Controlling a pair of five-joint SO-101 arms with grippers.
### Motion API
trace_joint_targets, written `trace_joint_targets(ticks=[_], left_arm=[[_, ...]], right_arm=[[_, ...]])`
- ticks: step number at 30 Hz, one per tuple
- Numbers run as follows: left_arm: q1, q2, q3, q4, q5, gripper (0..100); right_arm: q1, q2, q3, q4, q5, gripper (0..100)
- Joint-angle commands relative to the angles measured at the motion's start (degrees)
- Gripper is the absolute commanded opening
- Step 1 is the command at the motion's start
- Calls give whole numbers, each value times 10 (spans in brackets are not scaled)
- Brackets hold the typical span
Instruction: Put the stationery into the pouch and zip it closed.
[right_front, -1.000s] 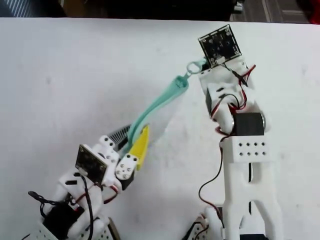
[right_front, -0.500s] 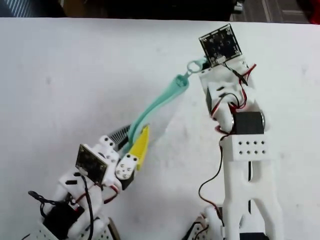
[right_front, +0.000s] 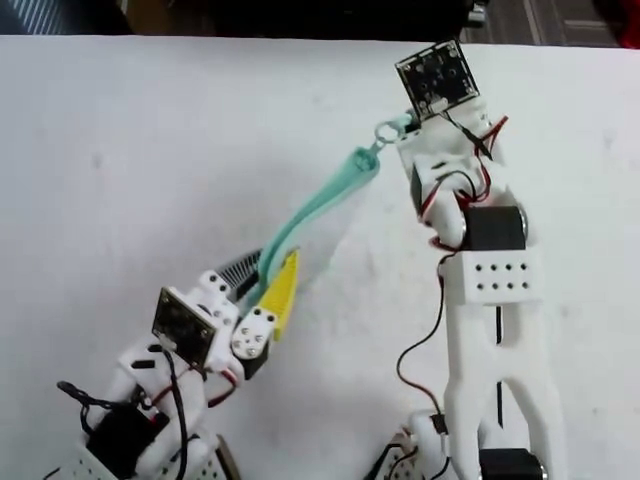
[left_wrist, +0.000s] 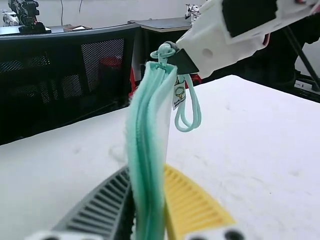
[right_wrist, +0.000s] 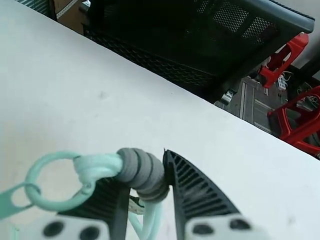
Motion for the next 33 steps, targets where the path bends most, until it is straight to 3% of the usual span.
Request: trace_joint_targets(ticks=[1,5,11,17,23,28,33], left_arm=[[-7,-5,-19,18,-5,21],[-17,-5,-18,18,-5,21],[-38,-5,-19,15,-4,21],[-38,-5,-18,15,-4,21],[-38,-5,-18,16,-4,21],[-38,-5,-17,17,-2,21],[-38,-5,-17,18,-2,21]], right_arm=[[47,-18,-32,0,4,17],[48,-21,-32,29,1,53],[66,-24,-34,140,6,330],[120,-24,-34,234,86,286],[258,-24,-43,242,119,276],[336,-25,-99,291,80,276],[293,-24,-217,456,-37,276]])
